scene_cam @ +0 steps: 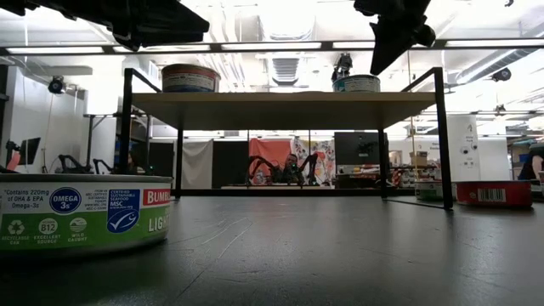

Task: Stack canned seafood by type on shelf
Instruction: Stack the light green tuna can on the light green tuna can, then put the green tuna can on the shelf

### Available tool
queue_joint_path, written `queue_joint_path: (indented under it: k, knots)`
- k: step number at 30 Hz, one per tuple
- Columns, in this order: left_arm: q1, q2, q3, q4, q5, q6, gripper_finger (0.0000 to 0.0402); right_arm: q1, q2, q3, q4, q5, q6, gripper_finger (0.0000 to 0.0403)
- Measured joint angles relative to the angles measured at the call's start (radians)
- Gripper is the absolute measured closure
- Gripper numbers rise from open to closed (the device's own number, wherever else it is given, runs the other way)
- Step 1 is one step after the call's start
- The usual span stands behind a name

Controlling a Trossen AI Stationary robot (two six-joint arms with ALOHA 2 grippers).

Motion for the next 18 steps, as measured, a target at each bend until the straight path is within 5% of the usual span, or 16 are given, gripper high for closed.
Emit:
queue_joint_path:
  k: [10, 18]
  knots:
    - [0.000, 0.000, 0.000, 0.000, 0.006, -0.028, 0.0212, 0.077, -0.007, 0.055, -0.002, 0.007, -0.065, 0.0394]
    - [-0.001, 0.000, 0.000, 0.000, 0.081, -0.113, 0.0212, 0.241, -0.023, 0.007, 0.023, 0.153, -0.023, 0.0394]
